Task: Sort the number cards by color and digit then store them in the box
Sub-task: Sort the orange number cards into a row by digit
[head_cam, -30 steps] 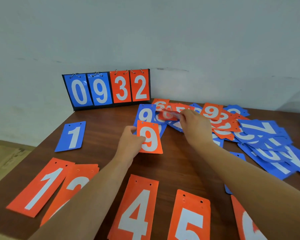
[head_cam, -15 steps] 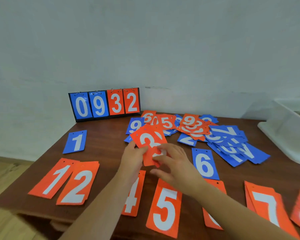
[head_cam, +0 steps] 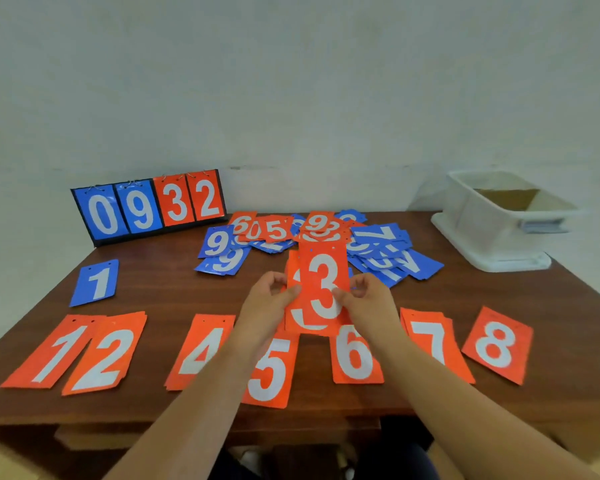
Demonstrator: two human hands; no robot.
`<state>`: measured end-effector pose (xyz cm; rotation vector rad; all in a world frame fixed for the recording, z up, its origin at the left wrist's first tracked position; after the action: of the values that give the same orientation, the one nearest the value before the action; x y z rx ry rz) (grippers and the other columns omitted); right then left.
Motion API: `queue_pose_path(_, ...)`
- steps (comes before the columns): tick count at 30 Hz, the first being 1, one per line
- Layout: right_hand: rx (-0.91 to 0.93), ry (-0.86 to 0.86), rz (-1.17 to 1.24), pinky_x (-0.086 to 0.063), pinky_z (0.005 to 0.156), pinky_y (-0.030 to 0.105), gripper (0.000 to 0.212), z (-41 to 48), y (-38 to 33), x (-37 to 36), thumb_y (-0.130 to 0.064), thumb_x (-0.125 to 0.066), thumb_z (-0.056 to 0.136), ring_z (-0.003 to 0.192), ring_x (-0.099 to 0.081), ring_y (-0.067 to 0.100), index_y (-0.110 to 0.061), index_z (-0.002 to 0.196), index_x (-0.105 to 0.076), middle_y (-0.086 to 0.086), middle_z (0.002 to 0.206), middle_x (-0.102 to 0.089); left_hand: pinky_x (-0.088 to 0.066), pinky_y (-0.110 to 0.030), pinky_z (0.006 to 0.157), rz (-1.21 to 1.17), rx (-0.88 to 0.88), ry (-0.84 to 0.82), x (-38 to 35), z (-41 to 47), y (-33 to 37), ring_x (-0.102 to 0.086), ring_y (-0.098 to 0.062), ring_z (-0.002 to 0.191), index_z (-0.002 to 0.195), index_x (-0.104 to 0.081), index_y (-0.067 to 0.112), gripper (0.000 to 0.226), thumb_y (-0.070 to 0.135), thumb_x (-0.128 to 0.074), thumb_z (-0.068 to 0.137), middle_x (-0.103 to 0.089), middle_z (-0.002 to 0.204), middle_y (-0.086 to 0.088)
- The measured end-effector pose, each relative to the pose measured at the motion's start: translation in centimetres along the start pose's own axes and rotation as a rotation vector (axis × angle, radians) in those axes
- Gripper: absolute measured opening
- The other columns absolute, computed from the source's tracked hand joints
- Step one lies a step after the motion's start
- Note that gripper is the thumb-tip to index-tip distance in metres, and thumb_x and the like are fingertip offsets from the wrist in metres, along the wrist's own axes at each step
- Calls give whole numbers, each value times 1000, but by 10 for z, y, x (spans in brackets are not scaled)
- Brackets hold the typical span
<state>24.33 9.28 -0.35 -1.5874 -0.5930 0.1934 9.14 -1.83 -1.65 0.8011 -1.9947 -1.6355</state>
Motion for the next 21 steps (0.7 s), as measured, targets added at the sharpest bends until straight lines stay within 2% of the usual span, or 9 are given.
queue_pose_path(4,-39,43,108,-60,77,37,7,-4,10,38,-24,-61,96,86,-72,16,-19,100,-61,-1,101,-72,-61,-44,82,34,7,40,-20,0,-2,-75,-19,87,111,-59,24,21,27,-69,92,-72,108,-3)
queue_pose_path(6,-46,48,197,-59,76,35,6,-7,10,51,-21,-59,97,86,-72,16,-18,97,-64,-1,98,-73,-62,-44,81,66,-5,81,-21,-1,-1,-75,-18,89,108,-59,28,19,28,-69,92,-71,110,-1)
queue_pose_path(9,-83,-57,261,-60,76,38,11,-12,10,49,-19,-63,95,85,-74,19,-12,102,-67,3,96,-76,-61,-45,82,80,-5,44,-22,-8,-2,-75,-18,90,107,-59,28,17,29,-68,93,-71,110,-1)
queue_pose_path(11,-119,-133,230,-59,82,46,14,-15,14,34,-18,-66,93,85,-74,23,-5,97,-64,7,95,-76,-61,-45,84,68,8,-12,-24,-14,-4,-75,-18,91,109,-60,26,18,30,-67,93,-72,111,-2)
queue_pose_path(13,-137,-157,176,-58,84,48,16,-20,17,18,-18,-66,92,84,-74,25,-4,91,-60,10,92,-76,-61,-44,83,61,14,-19,-20,-21,-5,-75,-16,89,109,-60,26,16,31,-65,94,-73,109,-1)
queue_pose_path(15,-119,-150,160,-59,78,40,15,-21,18,3,-22,-64,94,78,-72,23,-8,90,-59,15,93,-75,-62,-43,81,83,5,43,-4,-25,-5,-75,-16,87,107,-60,27,13,31,-64,95,-73,106,0)
queue_pose_path(17,-92,-123,83,-52,61,28,19,-23,15,-8,-25,-59,97,65,-63,15,-8,88,-60,15,92,-73,-62,-43,78,63,-11,117,21,-29,-4,-76,-18,83,105,-60,25,10,28,-63,96,-75,102,-1)
queue_pose_path(19,-82,-119,50,-43,53,22,25,-24,11,-20,-24,-54,100,58,-58,8,-7,83,-62,7,81,-71,-62,-42,76,61,-26,204,52,-34,-3,-76,-19,83,106,-60,23,11,26,-63,96,-75,101,-2)
queue_pose_path(21,-71,-162,83,-43,50,21,24,-26,6,-38,-20,-55,99,52,-59,3,-10,78,-63,-2,70,-67,-62,-43,78,103,-36,308,89,-40,-3,-75,-19,86,106,-61,24,11,28,-64,95,-74,103,-1)
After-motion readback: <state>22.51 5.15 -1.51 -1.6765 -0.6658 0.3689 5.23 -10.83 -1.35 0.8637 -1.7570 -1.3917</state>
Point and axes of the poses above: each hand's wrist, its own z-axis towards the middle knuckle, its own x-axis out of the back of the hand, y = z × x, the point moved 7 cm from there along z, towards the middle knuckle
